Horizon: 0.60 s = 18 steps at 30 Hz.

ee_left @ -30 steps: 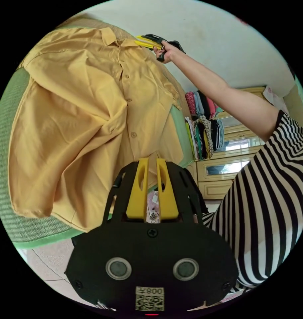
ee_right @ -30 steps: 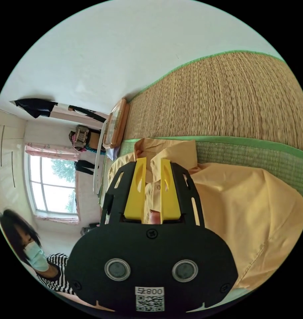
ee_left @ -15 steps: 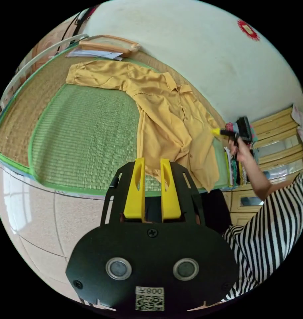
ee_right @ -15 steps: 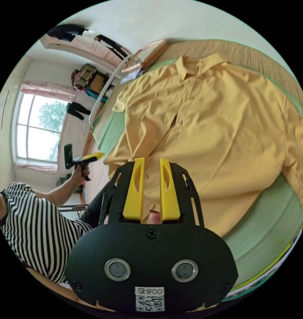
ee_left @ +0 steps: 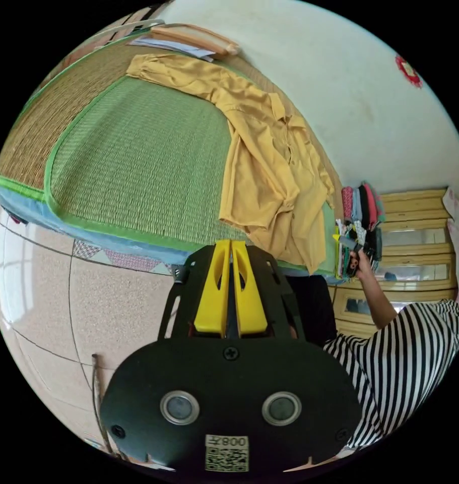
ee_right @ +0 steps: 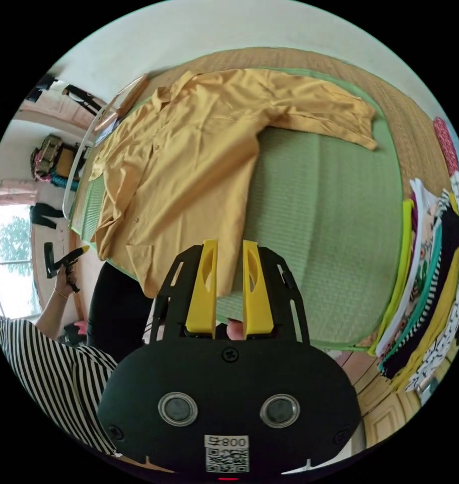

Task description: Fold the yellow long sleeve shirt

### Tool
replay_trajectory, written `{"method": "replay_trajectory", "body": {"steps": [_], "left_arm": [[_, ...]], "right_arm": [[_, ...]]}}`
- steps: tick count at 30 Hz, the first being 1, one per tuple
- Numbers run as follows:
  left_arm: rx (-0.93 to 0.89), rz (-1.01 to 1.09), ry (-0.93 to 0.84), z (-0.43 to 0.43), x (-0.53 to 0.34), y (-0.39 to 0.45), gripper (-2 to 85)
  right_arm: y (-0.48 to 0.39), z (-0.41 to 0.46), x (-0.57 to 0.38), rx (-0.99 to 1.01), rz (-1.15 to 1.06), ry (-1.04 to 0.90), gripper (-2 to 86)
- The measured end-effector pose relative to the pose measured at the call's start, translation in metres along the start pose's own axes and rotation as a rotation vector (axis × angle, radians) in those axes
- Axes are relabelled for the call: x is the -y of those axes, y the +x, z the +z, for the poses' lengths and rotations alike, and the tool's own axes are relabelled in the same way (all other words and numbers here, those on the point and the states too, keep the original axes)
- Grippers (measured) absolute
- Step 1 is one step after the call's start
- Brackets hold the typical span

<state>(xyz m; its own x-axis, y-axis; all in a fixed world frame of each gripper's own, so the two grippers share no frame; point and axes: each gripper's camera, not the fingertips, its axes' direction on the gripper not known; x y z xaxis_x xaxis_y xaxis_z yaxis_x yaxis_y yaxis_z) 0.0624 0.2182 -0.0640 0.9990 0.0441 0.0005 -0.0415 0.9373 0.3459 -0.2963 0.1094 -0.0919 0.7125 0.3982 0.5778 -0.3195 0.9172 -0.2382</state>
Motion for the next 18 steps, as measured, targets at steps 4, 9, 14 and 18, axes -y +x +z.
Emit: {"method": "replay_trajectory", "body": {"steps": [4, 9, 14, 18], "left_arm": [[0.030, 0.059, 0.022, 0.013, 0.031, 0.008, 6.8], [0.172, 0.112, -0.111, 0.040, 0.047, 0.021, 3.4], [0.037, 0.061, -0.094, 0.023, 0.032, 0.024, 1.0], [-0.043, -0.003, 0.007, -0.003, 0.005, 0.020, 0.9]], "right_arm": [[0.016, -0.001, -0.023, 0.061, 0.057, -0.004, 10.0], [0.002, 0.017, -0.036, 0.090, 0.046, -0.089, 9.7], [-0.004, 0.010, -0.051, 0.093, 0.040, -0.113, 1.9], [0.005, -0.015, -0.070, 0.167, 0.053, -0.087, 0.7]]}}
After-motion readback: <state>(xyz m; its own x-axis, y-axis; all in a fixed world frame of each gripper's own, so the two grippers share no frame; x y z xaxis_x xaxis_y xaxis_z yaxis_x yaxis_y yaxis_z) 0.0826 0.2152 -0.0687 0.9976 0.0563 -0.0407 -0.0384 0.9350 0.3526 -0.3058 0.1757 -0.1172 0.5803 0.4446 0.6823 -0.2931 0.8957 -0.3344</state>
